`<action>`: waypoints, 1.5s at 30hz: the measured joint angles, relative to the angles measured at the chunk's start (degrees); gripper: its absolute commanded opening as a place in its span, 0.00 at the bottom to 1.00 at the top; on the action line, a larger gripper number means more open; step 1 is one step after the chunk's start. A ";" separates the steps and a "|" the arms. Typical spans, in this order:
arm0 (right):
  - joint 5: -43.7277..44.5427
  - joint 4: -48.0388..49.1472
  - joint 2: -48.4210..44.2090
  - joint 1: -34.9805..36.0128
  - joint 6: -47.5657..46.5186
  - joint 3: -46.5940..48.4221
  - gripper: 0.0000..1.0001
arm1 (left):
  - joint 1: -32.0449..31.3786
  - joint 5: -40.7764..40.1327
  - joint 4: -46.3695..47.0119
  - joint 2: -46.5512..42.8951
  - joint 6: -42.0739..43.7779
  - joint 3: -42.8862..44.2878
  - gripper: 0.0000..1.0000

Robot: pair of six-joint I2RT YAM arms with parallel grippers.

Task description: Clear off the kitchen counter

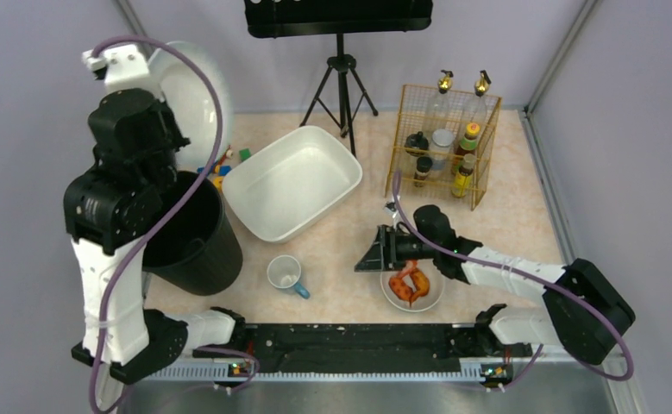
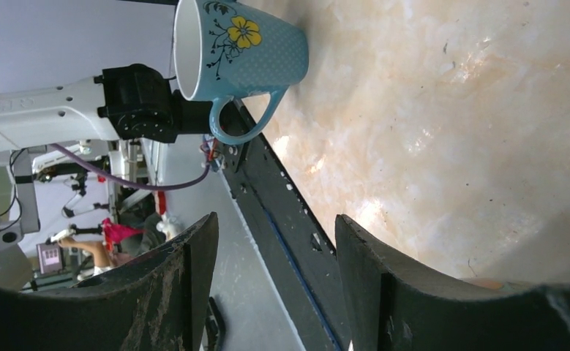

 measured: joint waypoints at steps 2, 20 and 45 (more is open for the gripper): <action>0.81 -1.84 -0.68 0.00 -0.79 0.59 0.59 | 0.00 6.69 -0.15 1.77 -3.17 0.02 0.00; 14.71 -25.38 -23.76 0.00 -10.64 7.96 0.60 | -0.24 34.67 8.48 10.23 -30.38 -20.59 0.00; 15.47 -32.74 -33.46 0.00 -10.69 6.91 0.60 | -0.26 27.87 18.14 27.28 -54.66 -29.70 0.00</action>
